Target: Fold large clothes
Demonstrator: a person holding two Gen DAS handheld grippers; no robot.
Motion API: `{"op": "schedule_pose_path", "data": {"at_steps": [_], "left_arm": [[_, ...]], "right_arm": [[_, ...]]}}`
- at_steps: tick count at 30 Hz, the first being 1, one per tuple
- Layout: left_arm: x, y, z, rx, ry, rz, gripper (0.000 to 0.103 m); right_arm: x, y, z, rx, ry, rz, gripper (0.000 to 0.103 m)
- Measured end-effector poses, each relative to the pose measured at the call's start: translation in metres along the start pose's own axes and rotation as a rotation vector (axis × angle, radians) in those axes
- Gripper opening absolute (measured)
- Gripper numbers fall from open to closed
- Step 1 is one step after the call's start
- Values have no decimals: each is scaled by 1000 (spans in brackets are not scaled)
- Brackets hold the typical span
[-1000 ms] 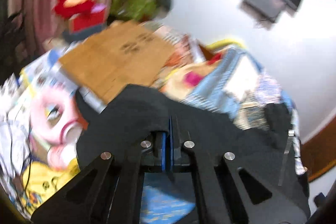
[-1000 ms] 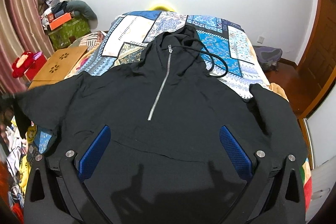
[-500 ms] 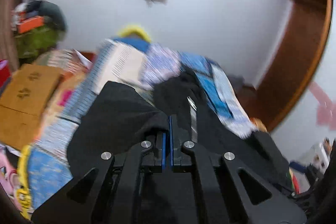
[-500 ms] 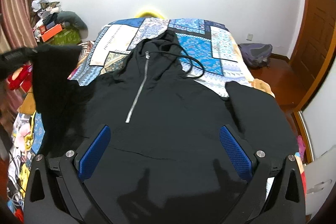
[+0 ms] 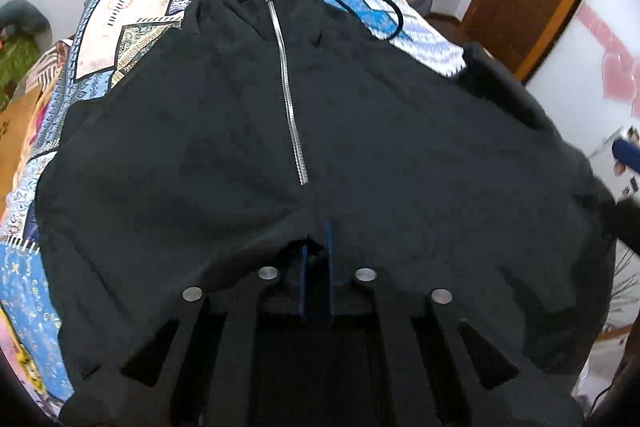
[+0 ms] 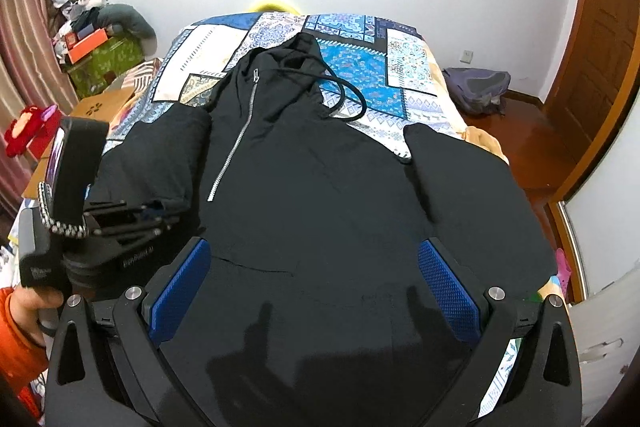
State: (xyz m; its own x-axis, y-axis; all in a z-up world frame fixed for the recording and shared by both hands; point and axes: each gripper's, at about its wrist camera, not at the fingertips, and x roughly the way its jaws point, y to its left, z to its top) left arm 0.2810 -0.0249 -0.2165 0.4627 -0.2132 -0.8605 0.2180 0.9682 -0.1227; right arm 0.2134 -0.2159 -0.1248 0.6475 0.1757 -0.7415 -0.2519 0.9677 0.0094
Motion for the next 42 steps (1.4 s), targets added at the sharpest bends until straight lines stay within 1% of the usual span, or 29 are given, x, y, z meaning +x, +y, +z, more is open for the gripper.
{"op": "schedule_pose_path", "data": {"at_steps": [2, 3, 4, 6, 8, 10, 13, 15, 18, 21, 24, 26, 29, 33, 38, 42], "left_arm": [[-7, 3, -4, 7, -1, -11, 12], [-9, 4, -4, 10, -7, -11, 17], [-16, 5, -5, 17, -17, -10, 20], [-30, 9, -6, 24, -47, -6, 40], [-49, 16, -10, 18, -90, -11, 47], [-67, 26, -14, 1, -126, -2, 48], [-94, 44, -19, -24, -191, 39, 49], [-115, 61, -24, -49, -240, 75, 57], [-140, 87, -33, -85, -297, 136, 59], [-155, 115, -41, -122, -323, 214, 61], [-163, 143, -54, -164, -328, 269, 64], [-164, 159, -63, -198, -320, 293, 64], [-164, 179, -76, -240, -306, 307, 64], [-157, 199, -91, -284, -276, 308, 64], [-141, 212, -97, -310, -242, 313, 64], [-133, 215, -98, -325, -235, 301, 64]], "right_arm": [[-1, 2, 1, -7, -2, -2, 103], [-2, 3, 1, -11, -5, -3, 103], [-4, 6, 2, -16, -11, -3, 103], [-6, 10, 5, -24, -21, -1, 103], [-8, 16, 9, -35, -32, 4, 103], [-10, 24, 12, -53, -44, 10, 103], [-9, 39, 18, -81, -62, 26, 103], [-6, 48, 22, -100, -65, 36, 103], [-1, 71, 30, -151, -67, 56, 103], [3, 99, 33, -221, -61, 86, 103], [11, 130, 34, -307, -50, 120, 103], [19, 153, 33, -369, -35, 145, 103], [36, 182, 29, -446, 0, 181, 103], [69, 220, 23, -534, 84, 225, 103], [106, 254, 17, -596, 182, 267, 101], [131, 269, 10, -617, 250, 273, 101]]}}
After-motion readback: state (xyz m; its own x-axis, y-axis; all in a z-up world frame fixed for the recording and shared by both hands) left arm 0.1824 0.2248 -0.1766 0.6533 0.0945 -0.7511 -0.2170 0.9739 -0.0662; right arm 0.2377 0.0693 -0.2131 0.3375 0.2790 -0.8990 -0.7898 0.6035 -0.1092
